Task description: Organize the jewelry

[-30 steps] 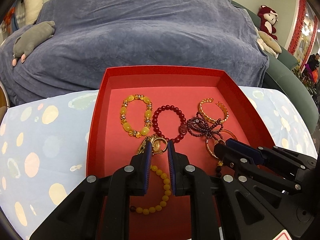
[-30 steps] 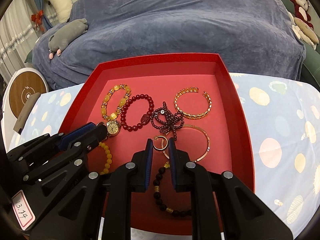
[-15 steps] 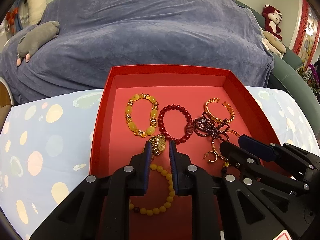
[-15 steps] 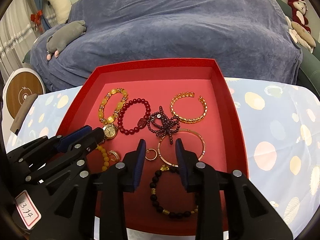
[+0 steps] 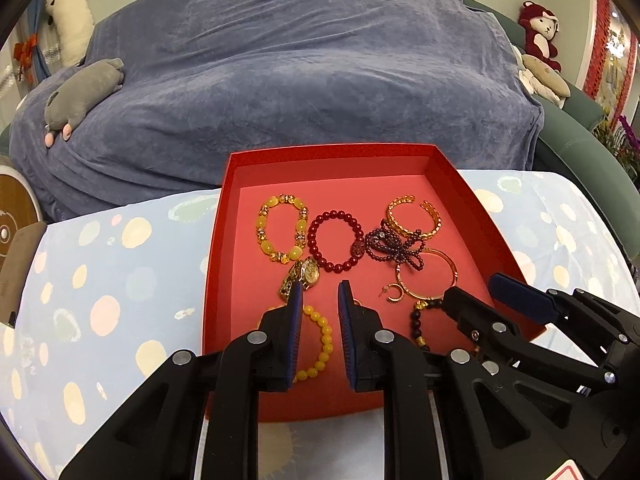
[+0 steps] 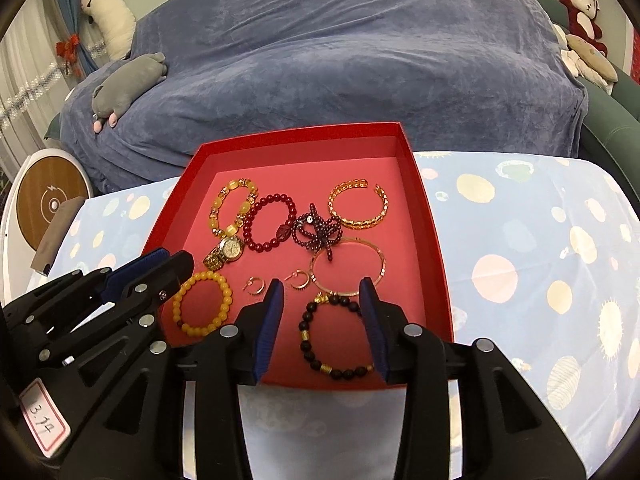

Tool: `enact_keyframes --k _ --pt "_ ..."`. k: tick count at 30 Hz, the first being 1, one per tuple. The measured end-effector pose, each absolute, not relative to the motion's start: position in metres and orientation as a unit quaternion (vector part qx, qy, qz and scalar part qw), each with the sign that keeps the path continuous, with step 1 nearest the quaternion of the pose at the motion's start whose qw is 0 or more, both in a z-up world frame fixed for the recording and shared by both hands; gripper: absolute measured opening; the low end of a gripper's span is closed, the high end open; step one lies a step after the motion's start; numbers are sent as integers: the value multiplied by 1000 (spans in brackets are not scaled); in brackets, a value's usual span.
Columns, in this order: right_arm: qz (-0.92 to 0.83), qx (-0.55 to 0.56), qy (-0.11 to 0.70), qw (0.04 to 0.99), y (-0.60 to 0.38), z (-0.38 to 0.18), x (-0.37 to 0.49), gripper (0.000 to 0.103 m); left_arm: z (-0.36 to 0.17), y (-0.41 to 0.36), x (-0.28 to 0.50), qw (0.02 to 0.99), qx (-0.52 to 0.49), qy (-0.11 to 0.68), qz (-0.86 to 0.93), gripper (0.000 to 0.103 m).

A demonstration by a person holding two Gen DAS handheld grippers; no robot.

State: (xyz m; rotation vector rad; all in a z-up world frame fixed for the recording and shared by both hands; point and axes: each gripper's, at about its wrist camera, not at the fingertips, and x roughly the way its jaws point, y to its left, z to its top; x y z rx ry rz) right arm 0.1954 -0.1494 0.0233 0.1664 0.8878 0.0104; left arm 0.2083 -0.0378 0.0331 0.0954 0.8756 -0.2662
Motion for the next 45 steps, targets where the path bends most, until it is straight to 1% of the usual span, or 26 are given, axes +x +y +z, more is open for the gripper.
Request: enact_keyframes --k 2,7,9,13,21,23,24,27,28,29,30,31,33,34,35,36,38,41,43,45 --pt "5 81 425 901 -149 26 182 44 37 -34 197 895 41 426 -126 16" --pt "13 88 421 903 -144 38 156 45 39 -23 156 899 60 420 -107 17" --pt "9 84 412 907 -141 43 142 51 36 -17 143 898 59 424 -101 17" --pt "4 80 400 913 -139 49 123 51 34 -9 130 895 40 433 -96 17" --pt "-11 57 393 918 -145 48 113 51 36 -20 122 900 46 422 -102 18" --pt "-9 52 393 918 -143 46 112 52 35 -23 121 899 48 423 -101 23" --pt "-7 51 393 918 -142 45 111 55 35 -24 120 900 49 422 -99 28" --pt "-13 51 391 919 -142 43 110 55 37 -25 120 904 52 414 -89 34" --pt "-15 55 391 919 -143 43 110 55 38 -24 120 906 52 412 -83 41" --pt "-16 60 391 918 -144 42 110 56 39 -23 121 907 51 412 -75 46" --pt "-18 66 390 918 -145 42 109 60 40 -21 122 908 47 411 -70 50" --pt "-21 70 389 918 -147 41 109 63 40 -19 122 908 44 411 -68 52" --pt "-32 76 384 920 -150 40 107 72 41 -17 123 910 43 408 -57 59" --pt "-36 80 381 920 -152 40 106 73 42 -15 123 912 41 405 -52 63" --pt "-39 84 378 921 -153 40 106 77 42 -14 123 914 39 401 -46 68" --pt "-45 86 375 922 -155 41 105 81 43 -13 123 916 34 398 -43 70" --pt "-50 91 371 923 -158 42 104 85 42 -11 124 917 30 396 -41 72" --pt "-55 92 371 922 -160 42 103 87 40 -12 124 915 37 401 -37 75" --pt "-54 89 375 921 -161 41 103 88 39 -11 124 915 43 401 -24 88" --pt "-53 88 376 921 -164 41 102 90 38 -11 123 914 41 403 -30 89"
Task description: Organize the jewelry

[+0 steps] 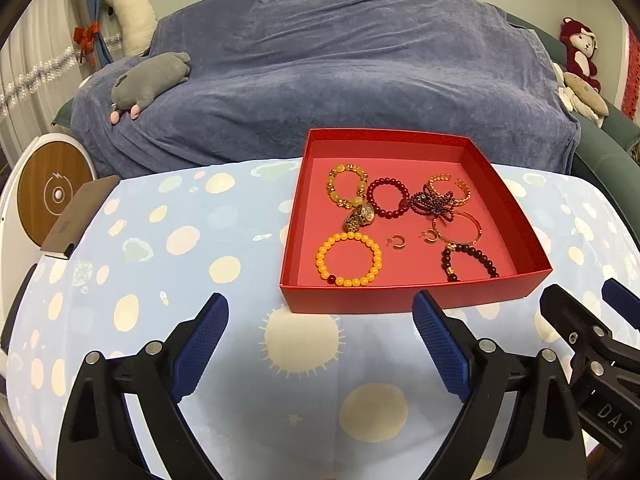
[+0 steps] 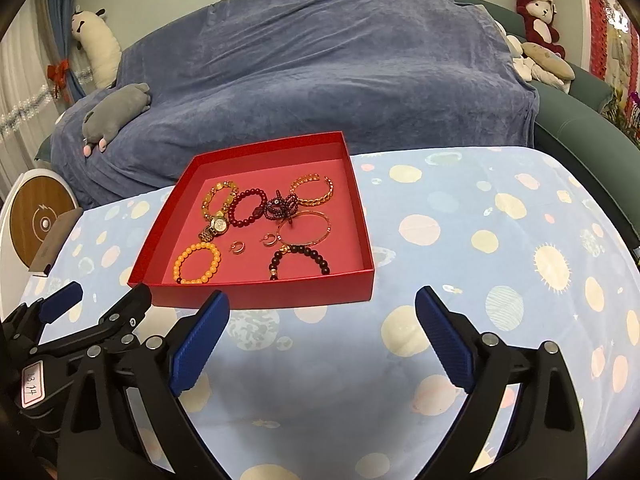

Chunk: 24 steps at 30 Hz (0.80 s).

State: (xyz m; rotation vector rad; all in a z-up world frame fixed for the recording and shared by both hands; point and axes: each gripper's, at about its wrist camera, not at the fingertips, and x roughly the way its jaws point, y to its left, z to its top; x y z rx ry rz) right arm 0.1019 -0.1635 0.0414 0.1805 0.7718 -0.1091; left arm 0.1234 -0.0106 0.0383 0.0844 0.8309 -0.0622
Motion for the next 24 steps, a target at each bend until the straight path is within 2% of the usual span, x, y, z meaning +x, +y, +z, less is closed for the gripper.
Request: enact_keyframes --k 24 --pt "-58 69 376 922 -169 40 98 91 36 -15 116 913 41 404 -42 90"
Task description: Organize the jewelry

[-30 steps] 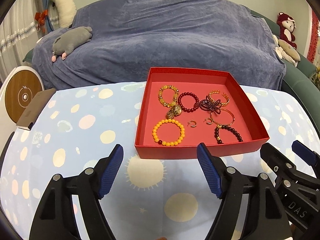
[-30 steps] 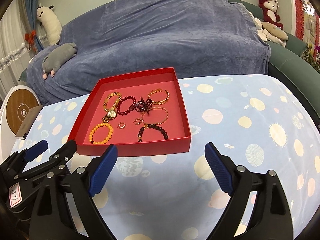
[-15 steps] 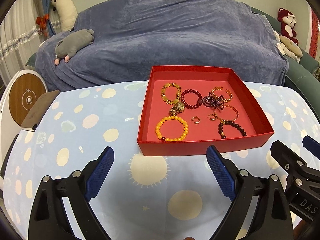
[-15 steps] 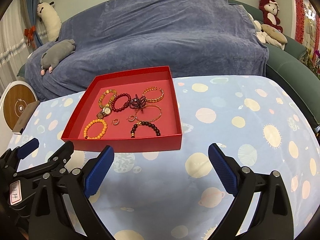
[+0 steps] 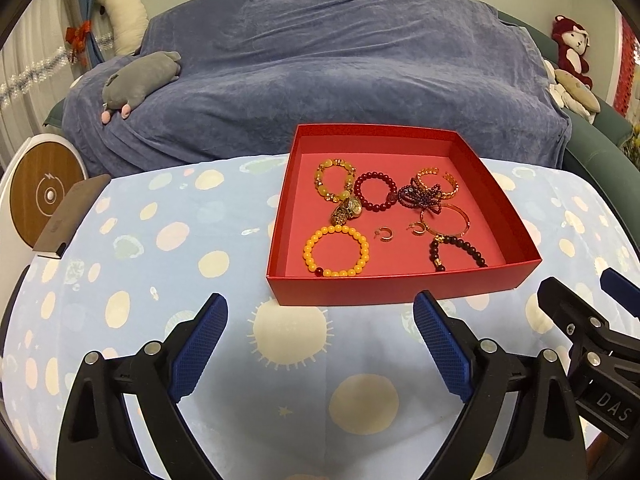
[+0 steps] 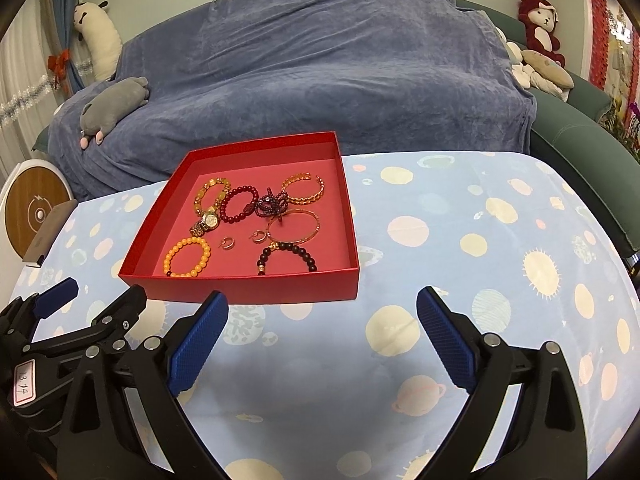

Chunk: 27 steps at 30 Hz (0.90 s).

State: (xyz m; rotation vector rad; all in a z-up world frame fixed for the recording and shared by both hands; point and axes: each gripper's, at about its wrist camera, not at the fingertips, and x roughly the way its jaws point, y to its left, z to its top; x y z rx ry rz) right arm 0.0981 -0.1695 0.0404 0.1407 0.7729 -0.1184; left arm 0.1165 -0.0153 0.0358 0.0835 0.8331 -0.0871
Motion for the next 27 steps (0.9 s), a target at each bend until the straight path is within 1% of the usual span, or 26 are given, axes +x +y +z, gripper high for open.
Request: enact_keyframes --k 7,27 --pt "-57 65 376 922 -169 40 98 91 38 -13 117 917 39 396 -42 90" --pt "-62 65 375 923 -168 41 98 91 38 -11 119 913 36 404 -37 90"
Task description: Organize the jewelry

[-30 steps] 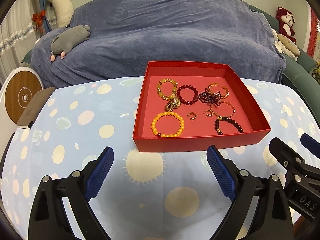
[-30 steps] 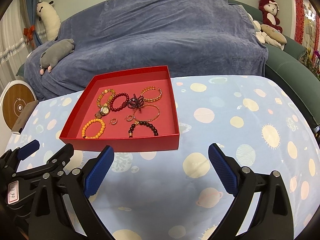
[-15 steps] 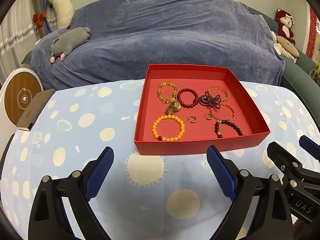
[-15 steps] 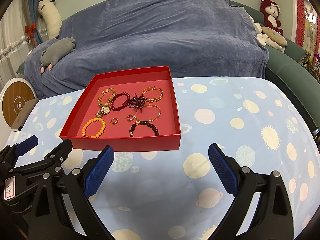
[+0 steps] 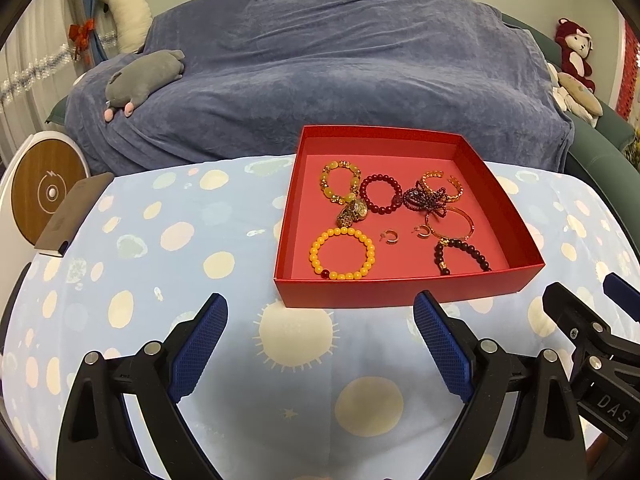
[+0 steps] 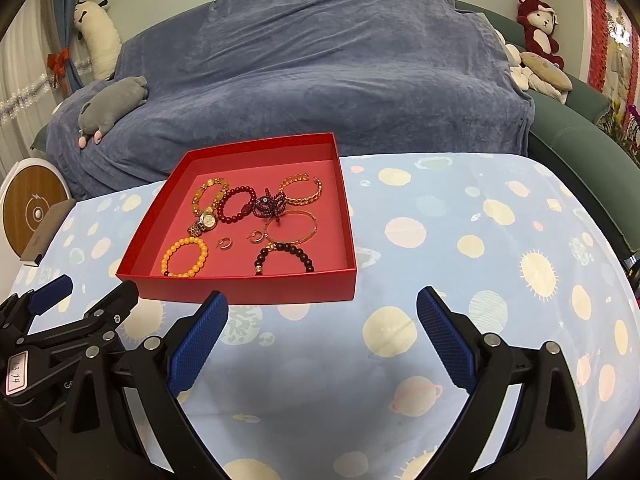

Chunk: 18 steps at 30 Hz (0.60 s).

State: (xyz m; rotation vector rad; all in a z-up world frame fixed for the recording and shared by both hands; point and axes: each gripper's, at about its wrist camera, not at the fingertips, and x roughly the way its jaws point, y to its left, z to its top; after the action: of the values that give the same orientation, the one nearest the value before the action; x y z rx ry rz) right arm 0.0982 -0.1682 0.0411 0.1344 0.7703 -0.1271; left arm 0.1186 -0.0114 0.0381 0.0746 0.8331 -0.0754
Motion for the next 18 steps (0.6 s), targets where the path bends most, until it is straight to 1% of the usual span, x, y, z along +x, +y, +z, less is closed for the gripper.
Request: enact_keyframes --k 18 --pt "-61 60 376 923 -167 40 97 91 40 -9 115 915 28 402 -26 90"
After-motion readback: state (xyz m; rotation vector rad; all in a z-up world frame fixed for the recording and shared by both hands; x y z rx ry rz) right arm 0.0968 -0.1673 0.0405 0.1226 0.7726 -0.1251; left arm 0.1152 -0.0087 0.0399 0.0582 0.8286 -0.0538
